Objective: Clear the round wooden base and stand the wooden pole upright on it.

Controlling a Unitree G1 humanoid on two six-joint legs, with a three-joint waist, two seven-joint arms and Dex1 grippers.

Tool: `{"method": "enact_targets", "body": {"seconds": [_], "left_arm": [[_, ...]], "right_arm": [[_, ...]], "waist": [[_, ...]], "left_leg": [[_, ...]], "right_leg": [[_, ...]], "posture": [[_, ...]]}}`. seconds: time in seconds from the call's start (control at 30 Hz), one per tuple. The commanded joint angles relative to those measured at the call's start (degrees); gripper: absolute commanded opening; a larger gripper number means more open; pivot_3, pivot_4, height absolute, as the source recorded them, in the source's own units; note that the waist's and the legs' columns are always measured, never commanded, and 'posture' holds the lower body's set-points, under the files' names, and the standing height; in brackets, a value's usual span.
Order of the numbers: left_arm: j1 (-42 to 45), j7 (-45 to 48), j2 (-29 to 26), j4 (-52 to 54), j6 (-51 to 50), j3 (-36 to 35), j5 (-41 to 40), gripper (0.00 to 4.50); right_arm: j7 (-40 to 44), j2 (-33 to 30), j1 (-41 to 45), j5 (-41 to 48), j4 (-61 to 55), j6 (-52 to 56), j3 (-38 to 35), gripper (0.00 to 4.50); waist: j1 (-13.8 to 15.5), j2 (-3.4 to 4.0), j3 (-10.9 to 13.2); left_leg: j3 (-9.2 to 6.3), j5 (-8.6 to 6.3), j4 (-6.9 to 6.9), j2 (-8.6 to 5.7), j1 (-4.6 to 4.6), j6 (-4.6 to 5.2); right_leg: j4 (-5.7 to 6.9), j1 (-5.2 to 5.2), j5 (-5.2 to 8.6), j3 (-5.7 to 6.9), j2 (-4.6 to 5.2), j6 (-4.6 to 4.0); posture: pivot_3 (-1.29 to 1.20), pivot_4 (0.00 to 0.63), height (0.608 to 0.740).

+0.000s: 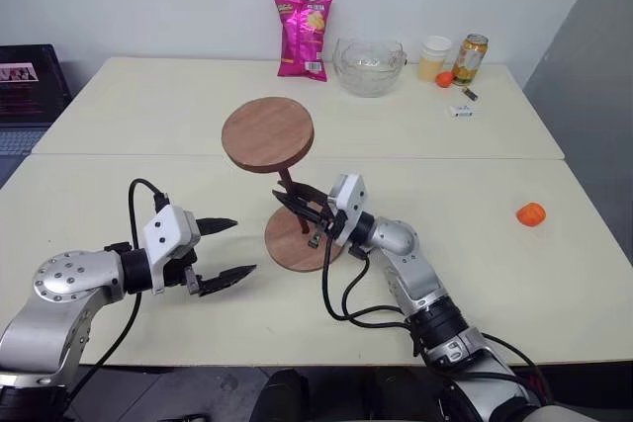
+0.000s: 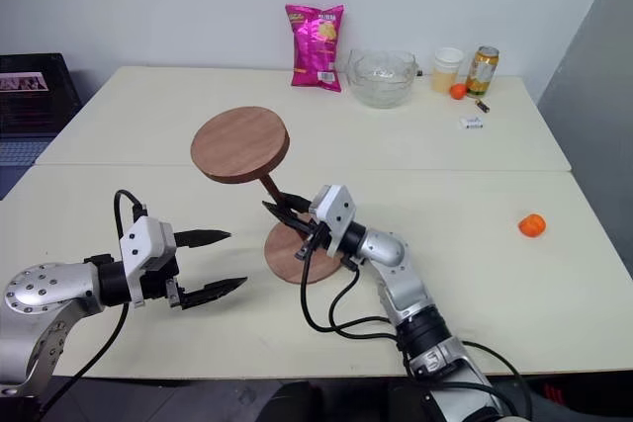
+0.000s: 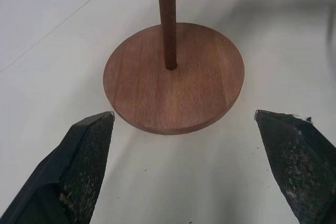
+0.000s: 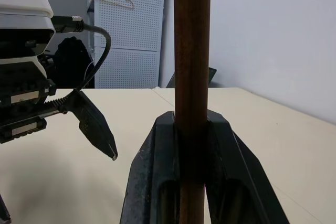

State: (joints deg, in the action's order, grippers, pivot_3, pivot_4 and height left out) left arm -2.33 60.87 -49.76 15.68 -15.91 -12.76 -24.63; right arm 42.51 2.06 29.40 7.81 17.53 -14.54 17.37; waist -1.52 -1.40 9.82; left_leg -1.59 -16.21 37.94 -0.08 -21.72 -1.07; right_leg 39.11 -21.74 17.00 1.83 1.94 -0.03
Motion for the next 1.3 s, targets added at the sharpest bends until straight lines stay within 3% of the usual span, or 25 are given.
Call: {"method": "enact_targets", "body": {"seconds": [0.03, 0.47, 0.83, 1.3], "left_arm": [[-0.30, 0.66, -0.26, 0.03, 1.25, -0.51, 0.16, 4.50], [-0.23, 1.09, -0.01, -0.63, 1.99, -0.38, 0.54, 4.50], [0.55, 0.30, -0.28, 1.22, 0.13, -0.24, 0.04, 4.50], [1.53, 0.38, -0.44, 1.32, -1.34, -0.85, -0.62, 4.50]], "right_arm": [[-0.25, -1.14, -2.31, -1.74, 0.97, 4.23, 1.51, 0.25], [-1.29, -2.91, -2.11, -2.62, 1.34, 9.21, 2.21, 0.25], [-3.52, -4.34, -1.92, -2.31, 5.54, 13.09, 0.44, 0.25], [-3.61, -5.89, -3.12, -2.25, 8.73, 11.84, -0.64, 0.25]], "waist": [[0.00, 0.00, 0.00], [0.04, 0.16, -0.49], [0.16, 0.35, -0.59], [1.15, 0.41, -1.08]], "left_leg": [[0.00, 0.00, 0.00, 0.00, 0.00, 0.00], [0.00, -0.01, -0.02, 0.00, 0.11, 0.01], [0.00, -0.04, -0.16, -0.01, 0.74, 0.04], [0.01, -0.12, -0.16, -0.03, 0.88, 0.16]], "right_leg": [[0.00, 0.00, 0.00, 0.00, 0.00, 0.00], [-0.03, 0.11, 0.01, 0.00, 0.01, -0.01], [-0.12, 0.46, 0.06, 0.00, 0.03, -0.05], [-0.14, 0.57, 0.06, 0.00, 0.10, -0.06]], "posture": [[0.00, 0.150, 0.740], [0.00, 0.150, 0.740], [0.00, 0.150, 0.740], [0.00, 0.150, 0.740]]}}
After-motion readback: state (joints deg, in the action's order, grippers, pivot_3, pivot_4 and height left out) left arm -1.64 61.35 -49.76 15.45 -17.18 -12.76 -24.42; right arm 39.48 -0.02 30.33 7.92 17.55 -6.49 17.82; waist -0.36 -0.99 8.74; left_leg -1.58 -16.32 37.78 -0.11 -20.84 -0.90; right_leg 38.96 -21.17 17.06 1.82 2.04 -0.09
